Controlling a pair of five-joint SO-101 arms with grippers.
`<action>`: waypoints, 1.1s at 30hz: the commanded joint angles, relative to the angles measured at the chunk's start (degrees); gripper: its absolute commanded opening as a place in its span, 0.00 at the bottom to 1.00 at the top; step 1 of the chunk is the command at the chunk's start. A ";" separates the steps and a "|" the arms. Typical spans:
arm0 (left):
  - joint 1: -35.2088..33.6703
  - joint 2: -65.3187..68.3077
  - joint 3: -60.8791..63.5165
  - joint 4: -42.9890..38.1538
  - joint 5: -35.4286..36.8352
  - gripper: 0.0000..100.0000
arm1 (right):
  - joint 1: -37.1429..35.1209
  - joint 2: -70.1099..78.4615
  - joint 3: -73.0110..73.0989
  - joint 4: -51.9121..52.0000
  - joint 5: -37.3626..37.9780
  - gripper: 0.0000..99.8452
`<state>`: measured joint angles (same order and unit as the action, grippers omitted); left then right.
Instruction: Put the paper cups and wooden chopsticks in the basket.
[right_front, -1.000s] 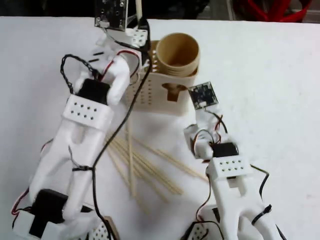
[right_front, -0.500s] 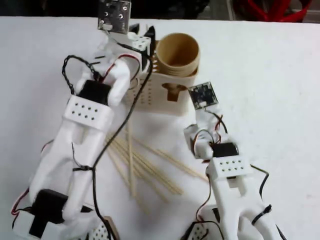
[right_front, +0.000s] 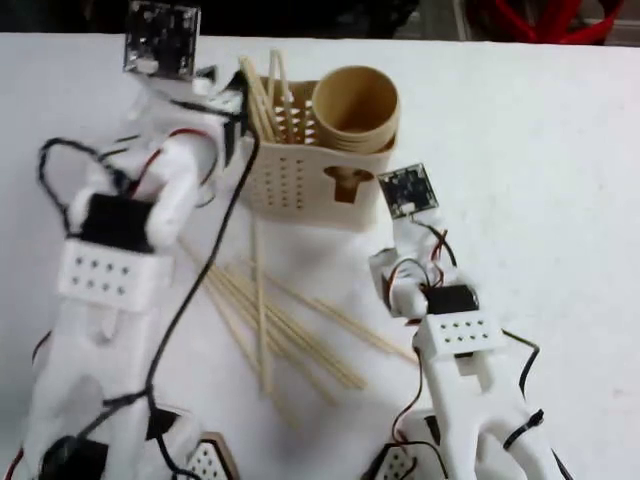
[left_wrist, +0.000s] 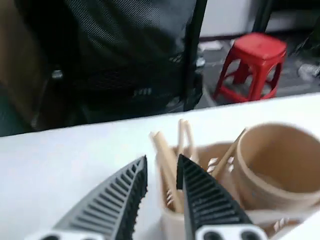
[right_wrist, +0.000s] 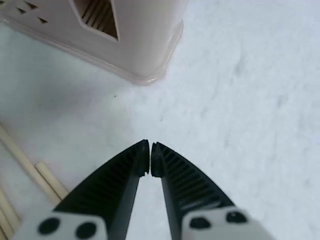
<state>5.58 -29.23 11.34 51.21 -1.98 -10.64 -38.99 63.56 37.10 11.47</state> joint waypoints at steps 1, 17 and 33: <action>-4.62 -3.91 -0.53 7.30 -4.04 0.11 | 0.48 -1.89 -0.44 -1.01 0.70 0.02; -21.93 9.36 -0.79 18.46 -23.30 0.11 | 1.63 -1.80 -0.35 -1.01 0.70 0.02; -18.59 49.98 -20.84 20.04 -33.76 0.11 | 1.63 -1.80 -0.35 -1.01 0.70 0.02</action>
<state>-14.90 16.84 -3.87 70.90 -35.03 -9.58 -38.99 63.56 37.10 11.47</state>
